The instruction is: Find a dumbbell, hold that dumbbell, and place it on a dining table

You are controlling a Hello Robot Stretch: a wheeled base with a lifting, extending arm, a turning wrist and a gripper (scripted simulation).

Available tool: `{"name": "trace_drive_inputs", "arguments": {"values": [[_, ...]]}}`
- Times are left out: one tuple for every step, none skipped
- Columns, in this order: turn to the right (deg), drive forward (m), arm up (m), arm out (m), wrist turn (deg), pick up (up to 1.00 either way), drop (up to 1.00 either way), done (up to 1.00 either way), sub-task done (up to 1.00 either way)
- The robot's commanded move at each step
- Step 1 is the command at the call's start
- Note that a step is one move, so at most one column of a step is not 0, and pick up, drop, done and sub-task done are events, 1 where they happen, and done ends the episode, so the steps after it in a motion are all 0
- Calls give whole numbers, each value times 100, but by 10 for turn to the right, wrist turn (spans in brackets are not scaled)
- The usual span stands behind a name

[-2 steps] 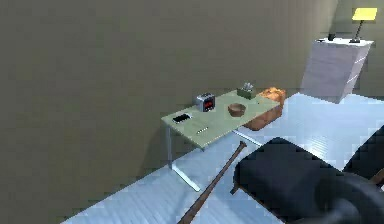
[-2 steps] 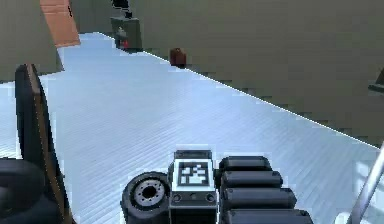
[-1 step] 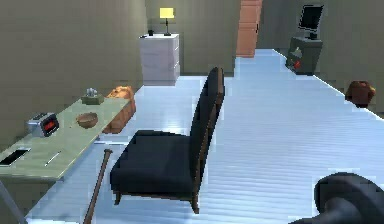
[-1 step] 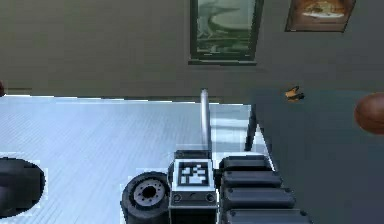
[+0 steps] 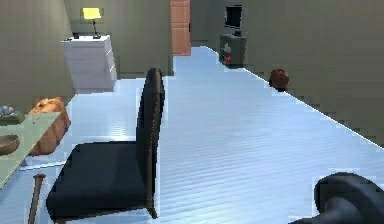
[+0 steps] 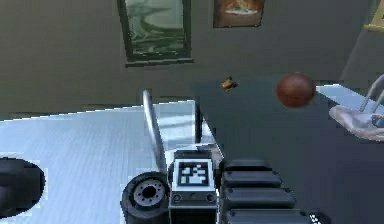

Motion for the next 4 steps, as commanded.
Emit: {"name": "trace_drive_inputs", "arguments": {"values": [[-450,0,0,0,0,0,0,0,0],[-450,0,0,0,0,0,0,0,0],[-450,0,0,0,0,0,0,0,0],[-270,0,0,0,0,0,0,0,0]]}}
